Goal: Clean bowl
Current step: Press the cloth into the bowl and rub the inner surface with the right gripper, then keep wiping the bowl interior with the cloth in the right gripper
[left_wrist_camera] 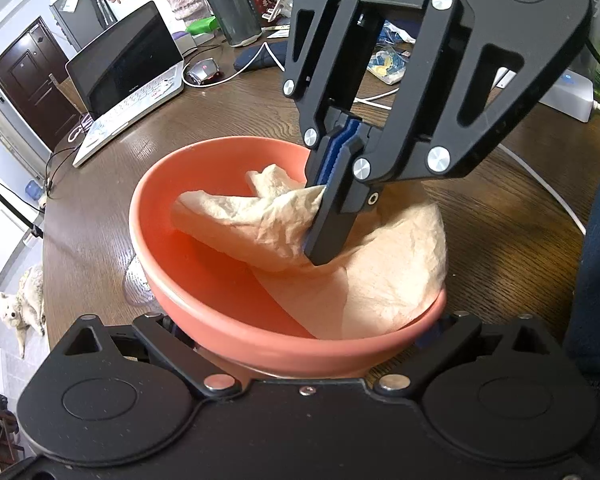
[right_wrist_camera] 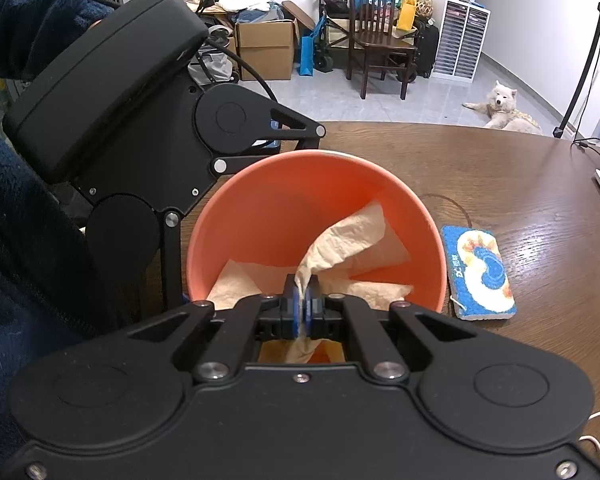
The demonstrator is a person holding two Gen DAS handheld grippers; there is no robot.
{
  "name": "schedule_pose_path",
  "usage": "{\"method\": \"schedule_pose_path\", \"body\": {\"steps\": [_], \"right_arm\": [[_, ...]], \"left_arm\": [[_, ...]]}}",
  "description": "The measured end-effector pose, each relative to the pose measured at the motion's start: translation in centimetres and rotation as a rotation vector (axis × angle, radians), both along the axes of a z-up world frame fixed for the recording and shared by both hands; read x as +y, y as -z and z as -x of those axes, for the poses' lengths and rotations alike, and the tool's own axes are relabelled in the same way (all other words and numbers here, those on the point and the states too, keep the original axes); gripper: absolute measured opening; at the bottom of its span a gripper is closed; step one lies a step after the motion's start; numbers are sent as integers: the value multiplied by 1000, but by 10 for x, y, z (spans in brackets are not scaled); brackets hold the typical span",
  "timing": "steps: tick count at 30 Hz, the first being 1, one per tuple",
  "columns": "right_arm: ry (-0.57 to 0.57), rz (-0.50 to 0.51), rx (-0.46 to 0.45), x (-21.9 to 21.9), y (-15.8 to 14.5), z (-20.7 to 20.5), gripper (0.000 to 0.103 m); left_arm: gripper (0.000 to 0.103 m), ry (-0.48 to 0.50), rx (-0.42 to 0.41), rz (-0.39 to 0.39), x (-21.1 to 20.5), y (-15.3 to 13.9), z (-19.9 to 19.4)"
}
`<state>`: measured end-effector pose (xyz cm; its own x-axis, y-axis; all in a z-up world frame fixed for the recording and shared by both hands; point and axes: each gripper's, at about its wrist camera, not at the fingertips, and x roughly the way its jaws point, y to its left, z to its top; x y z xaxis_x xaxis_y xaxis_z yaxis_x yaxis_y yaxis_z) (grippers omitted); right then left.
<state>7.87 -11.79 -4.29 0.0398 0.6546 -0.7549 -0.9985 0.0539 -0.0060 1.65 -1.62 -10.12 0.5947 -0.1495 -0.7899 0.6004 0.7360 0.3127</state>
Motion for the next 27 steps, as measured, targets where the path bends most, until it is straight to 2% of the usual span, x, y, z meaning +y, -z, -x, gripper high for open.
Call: {"method": "schedule_pose_path", "body": {"steps": [12, 20, 24, 27], "right_arm": [[2, 3, 1, -9, -4, 12, 4], [3, -1, -2, -15, -9, 4, 4], [-83, -15, 70, -15, -13, 13, 4], [-127, -33, 65, -11, -17, 22, 4]], "left_arm": [[98, 6, 1, -1, 6, -3, -1], [97, 18, 5, 0, 6, -4, 0], [97, 49, 9, -11, 2, -4, 0], [97, 55, 6, -14, 0, -3, -2]]}}
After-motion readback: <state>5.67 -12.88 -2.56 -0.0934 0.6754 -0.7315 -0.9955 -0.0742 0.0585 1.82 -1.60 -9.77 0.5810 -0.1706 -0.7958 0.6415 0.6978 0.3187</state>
